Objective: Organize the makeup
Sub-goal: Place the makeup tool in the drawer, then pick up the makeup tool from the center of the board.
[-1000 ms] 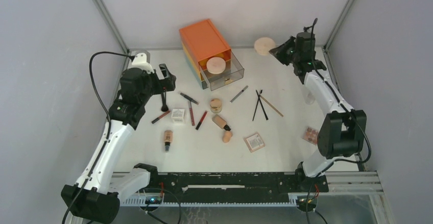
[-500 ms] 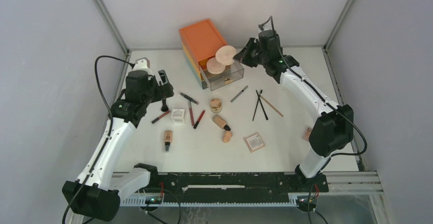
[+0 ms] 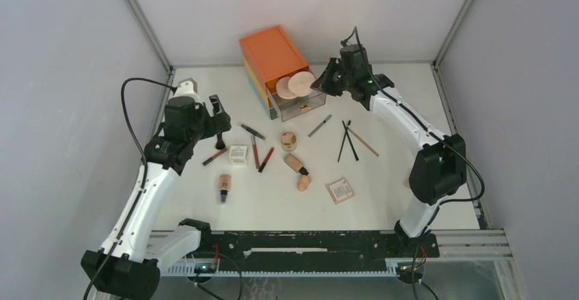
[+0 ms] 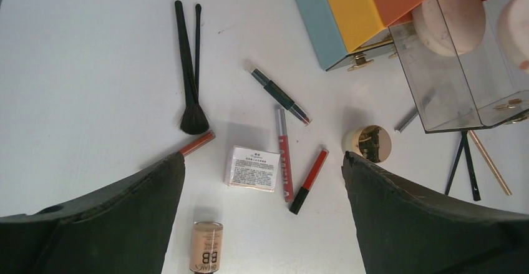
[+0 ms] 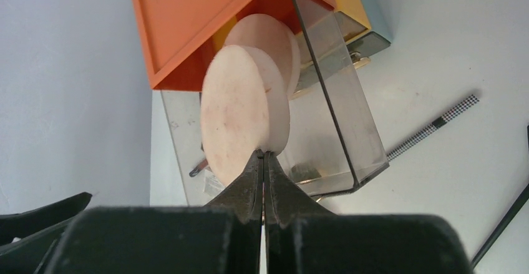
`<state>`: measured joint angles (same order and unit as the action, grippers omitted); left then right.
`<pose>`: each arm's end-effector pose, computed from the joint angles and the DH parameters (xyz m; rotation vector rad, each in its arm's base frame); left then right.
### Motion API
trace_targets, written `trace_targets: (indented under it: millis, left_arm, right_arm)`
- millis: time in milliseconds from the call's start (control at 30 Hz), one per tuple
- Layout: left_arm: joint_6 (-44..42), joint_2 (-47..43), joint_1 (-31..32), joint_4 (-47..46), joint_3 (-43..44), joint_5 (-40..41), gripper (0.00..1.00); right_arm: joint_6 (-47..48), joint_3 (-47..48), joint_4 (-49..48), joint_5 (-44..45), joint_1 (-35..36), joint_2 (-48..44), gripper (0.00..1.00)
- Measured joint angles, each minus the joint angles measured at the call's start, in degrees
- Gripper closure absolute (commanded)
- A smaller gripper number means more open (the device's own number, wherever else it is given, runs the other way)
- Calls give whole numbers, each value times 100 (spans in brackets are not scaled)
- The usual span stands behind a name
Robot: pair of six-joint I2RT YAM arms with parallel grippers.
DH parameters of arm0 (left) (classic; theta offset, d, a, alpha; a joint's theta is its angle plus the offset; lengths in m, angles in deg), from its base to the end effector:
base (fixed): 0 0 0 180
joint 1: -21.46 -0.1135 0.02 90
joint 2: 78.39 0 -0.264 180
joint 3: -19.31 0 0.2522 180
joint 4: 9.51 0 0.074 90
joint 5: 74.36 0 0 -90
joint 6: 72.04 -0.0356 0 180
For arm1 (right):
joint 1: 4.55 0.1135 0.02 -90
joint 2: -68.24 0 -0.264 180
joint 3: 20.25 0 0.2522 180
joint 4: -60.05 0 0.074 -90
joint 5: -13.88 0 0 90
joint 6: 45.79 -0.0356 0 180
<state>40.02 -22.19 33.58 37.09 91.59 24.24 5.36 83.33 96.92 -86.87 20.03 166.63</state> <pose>0.2060 -0.0388 0.3473 -0.2720 2.0856 -0.2018 0.3632 0.1734 0.3403 0.1609 2.2283 0.8330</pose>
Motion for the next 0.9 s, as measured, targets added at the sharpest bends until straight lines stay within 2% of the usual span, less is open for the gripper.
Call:
trace_targets:
  millis: [133, 167, 233, 267, 333, 400, 633, 767, 900]
  left_arm:
    - [0, -94, 0, -2, -2, -2, 0]
    - [0, -116, 0, -4, 0, -2, 0]
    - [-2, -136, 0, -4, 0, -2, 0]
    - [-2, -136, 0, -2, 0, -2, 0]
    - [-2, -136, 0, 0, 0, -7, 0]
    - [-4, -136, 0, -2, -2, -20, 0]
    - [-17, -136, 0, 9, -2, -35, 0]
    - [-57, -162, 0, 31, 0, -214, 0]
    - [-63, -264, -2, 42, 0, -435, 0]
  right_arm:
    - [2, 210, 151, -39, 7, 310, 100]
    - [2, 308, 190, -46, 13, 415, 97]
    - [4, 494, 254, -68, 28, 603, 64]
    - [-4, 562, 271, -92, 33, 669, 51]
    - [-2, 651, 293, -136, 44, 741, 35]
    - [7, 717, 260, -175, 63, 745, 31]
    - [181, 767, 243, -92, 101, 363, 26]
    - [522, 146, 184, 363, 103, -791, 9]
    - [885, -739, 83, 1187, 173, -2326, 7]
